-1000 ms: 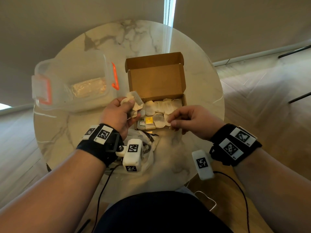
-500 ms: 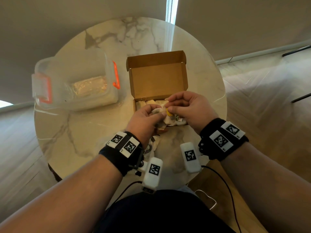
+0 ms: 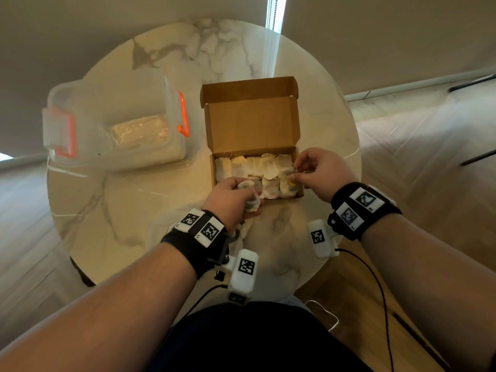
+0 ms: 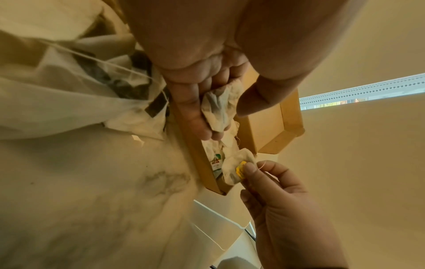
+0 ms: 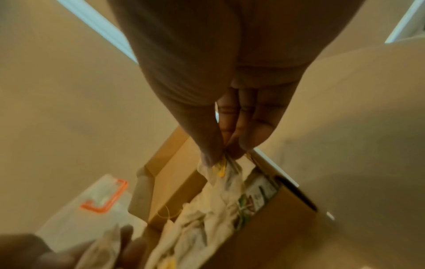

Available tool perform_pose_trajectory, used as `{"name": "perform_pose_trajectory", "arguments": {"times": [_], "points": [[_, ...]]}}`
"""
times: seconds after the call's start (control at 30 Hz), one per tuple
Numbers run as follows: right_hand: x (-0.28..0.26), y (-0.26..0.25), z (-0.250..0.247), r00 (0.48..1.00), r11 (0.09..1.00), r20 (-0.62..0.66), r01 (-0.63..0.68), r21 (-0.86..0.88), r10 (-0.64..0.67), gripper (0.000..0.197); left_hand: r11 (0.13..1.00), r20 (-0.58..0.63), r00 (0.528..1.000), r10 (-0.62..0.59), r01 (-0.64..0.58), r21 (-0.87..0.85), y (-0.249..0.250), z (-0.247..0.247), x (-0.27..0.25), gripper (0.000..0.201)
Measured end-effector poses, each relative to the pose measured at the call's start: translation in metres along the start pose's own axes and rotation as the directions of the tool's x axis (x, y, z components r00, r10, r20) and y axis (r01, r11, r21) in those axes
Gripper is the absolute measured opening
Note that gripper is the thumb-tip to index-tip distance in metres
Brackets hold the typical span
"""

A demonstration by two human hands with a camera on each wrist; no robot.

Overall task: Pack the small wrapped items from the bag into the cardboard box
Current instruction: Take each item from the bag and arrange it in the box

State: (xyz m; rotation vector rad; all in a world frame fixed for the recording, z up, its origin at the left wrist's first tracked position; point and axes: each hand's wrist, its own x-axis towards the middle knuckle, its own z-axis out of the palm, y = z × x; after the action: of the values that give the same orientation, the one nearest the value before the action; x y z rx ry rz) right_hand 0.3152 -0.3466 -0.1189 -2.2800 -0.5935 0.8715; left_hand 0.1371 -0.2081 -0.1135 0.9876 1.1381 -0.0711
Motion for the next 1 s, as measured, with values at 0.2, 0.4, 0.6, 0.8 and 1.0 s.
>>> {"name": "perform_pose_trajectory", "arguments": {"times": [0.2,0.4,0.6,0.8,1.0], "points": [[0.005,0.004,0.016,0.996,0.943,0.021,0.094,-0.318,-0.092,0.008,1.0,-0.011,1.0,-0.005,0.005,0.0,-0.005,-0.004,0.002,0.029],[0.009,0.019,0.024,0.949,0.83,-0.041,0.251,-0.497,-0.312,0.014,0.999,-0.036,0.999,-0.012,0.014,0.052,-0.011,-0.005,0.007,0.034],[0.012,0.022,0.022,0.977,0.777,0.031,0.187,-0.601,-0.212,0.024,0.978,-0.079,0.995,0.057,-0.04,0.206,-0.006,-0.004,-0.001,0.043],[-0.012,-0.009,0.008,0.964,0.958,-0.038,0.258,-0.125,-0.264,0.011,0.995,0.002,0.996,0.085,-0.085,0.046,0.017,0.005,-0.003,0.034],[-0.039,-0.023,0.016,0.94,0.947,-0.115,0.322,-0.008,-0.321,0.012,0.984,0.025,0.99,0.141,-0.142,0.106,0.028,0.016,0.002,0.039]]}}
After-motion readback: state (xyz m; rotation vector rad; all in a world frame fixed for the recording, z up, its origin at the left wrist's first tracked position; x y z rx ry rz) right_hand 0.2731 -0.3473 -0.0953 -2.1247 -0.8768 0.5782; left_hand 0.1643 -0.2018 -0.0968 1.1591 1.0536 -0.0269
